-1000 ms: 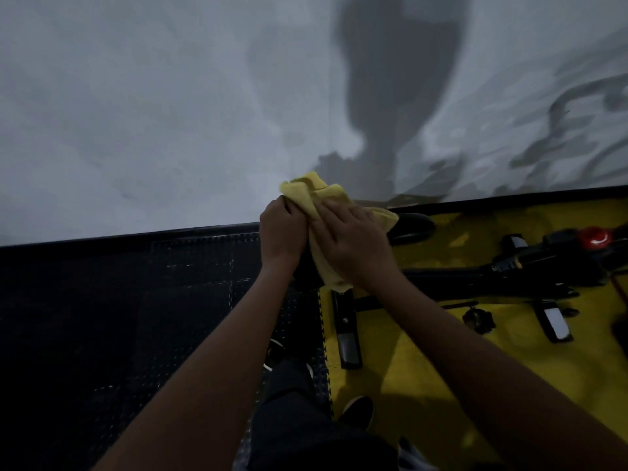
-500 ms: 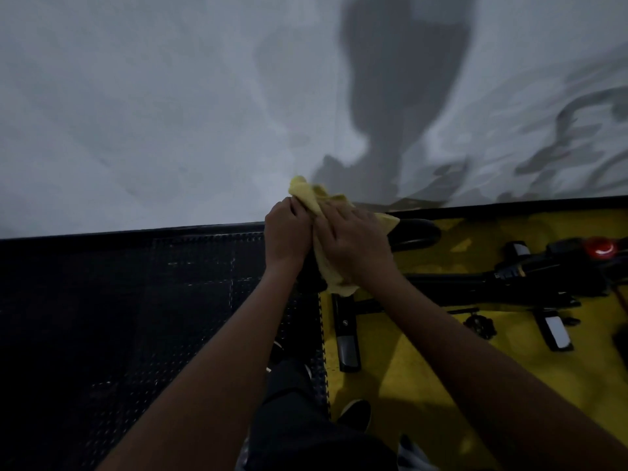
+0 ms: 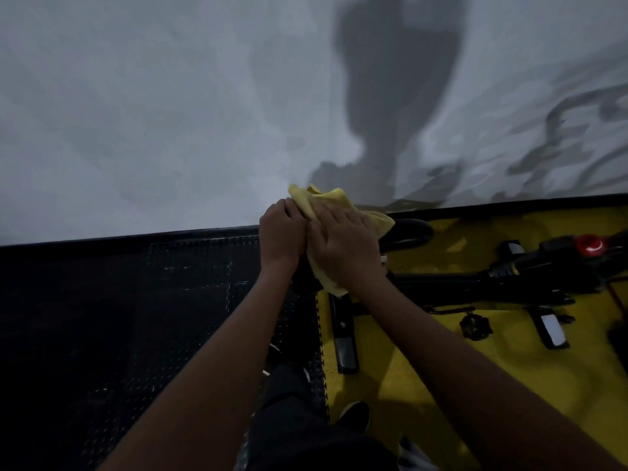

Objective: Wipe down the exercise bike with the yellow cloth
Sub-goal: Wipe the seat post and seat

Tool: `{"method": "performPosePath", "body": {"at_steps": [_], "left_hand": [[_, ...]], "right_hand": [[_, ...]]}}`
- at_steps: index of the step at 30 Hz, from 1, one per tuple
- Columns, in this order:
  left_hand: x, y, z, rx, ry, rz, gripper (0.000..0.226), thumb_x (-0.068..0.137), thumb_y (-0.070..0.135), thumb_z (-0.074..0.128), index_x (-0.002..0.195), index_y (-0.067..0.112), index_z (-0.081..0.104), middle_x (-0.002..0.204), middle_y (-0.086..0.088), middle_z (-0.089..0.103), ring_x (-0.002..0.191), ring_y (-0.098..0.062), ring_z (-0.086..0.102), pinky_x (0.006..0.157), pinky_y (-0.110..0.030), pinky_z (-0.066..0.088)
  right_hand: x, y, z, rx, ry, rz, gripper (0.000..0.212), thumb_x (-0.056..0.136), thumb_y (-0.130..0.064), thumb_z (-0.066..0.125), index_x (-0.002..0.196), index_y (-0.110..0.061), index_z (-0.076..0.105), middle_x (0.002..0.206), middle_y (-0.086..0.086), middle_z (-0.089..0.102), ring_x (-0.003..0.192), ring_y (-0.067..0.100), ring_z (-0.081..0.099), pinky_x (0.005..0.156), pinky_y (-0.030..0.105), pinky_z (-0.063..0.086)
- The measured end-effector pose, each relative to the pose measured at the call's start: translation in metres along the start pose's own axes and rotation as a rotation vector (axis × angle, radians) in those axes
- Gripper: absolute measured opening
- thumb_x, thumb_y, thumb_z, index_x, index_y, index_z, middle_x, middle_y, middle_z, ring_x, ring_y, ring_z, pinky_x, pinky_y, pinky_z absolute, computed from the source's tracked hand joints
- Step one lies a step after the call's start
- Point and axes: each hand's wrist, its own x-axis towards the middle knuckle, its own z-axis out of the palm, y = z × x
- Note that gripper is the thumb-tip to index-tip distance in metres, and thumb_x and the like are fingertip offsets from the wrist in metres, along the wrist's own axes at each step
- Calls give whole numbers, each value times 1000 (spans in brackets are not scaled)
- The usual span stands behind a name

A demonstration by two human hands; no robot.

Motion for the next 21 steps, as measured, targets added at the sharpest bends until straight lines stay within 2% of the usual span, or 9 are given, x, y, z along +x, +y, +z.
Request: {"method": "performPosePath", "body": {"at_steps": [3,6,7,9,12,14,17,19,21], "left_hand": [[-2,2,-1,-11,-4,-6,35,100,18,39,68,8,51,68,-5,56,63,-19,47,59,-32,30],[-1,2,-1,-29,-9,15,39,102,22,37,84,1,64,82,-10,66,77,-24,59,68,-38,45],[-1,2,-1,-31,-6,18,40,102,23,36,87,0,65,84,-11,67,80,-25,60,73,-41,48],[-1,1,1,-21,2,25,42,102,24,35,88,-1,65,85,-11,67,81,-25,61,76,-44,50],[-1,-1,2,-11,7,35,41,101,24,36,87,-1,65,84,-10,67,80,-25,61,75,-44,50],[0,-3,2,13,18,56,39,101,21,37,81,0,62,77,-9,64,74,-27,58,68,-43,46],[0,-5,4,40,38,79,37,101,20,38,73,3,56,70,-7,58,69,-26,52,62,-34,34],[1,-7,6,42,61,114,37,101,20,40,79,1,62,78,-9,64,74,-25,56,66,-30,37],[1,-7,5,61,88,167,34,101,18,43,80,0,64,80,-10,66,75,-23,58,66,-24,37]], "right_hand": [[-15,43,-20,-73,-16,-220,50,104,-45,37,148,-27,50,147,-3,56,134,23,50,109,41,34],[-10,78,-43,-134,107,-164,34,101,-36,45,110,-17,71,97,5,73,90,28,66,77,35,40],[-3,77,-47,-155,138,-72,34,100,-35,45,88,-15,70,75,5,66,71,29,63,66,33,35],[11,58,-43,-222,134,114,41,99,-34,41,65,-15,55,59,2,50,56,27,53,61,33,29],[14,18,-23,-186,126,183,42,100,-36,35,70,-16,57,69,7,61,62,23,46,66,34,28],[0,5,-11,-92,117,95,39,102,-37,37,92,-14,66,90,9,69,79,27,56,77,39,37],[-19,35,-18,-101,92,-98,38,101,-39,41,120,-16,65,113,4,69,104,28,58,95,42,35],[-19,65,-34,-140,136,-120,26,101,-33,47,103,-16,67,97,6,69,93,29,60,84,39,35],[-7,75,-47,-187,147,20,32,101,-32,44,78,-16,60,73,4,60,72,28,57,71,36,30]]}}
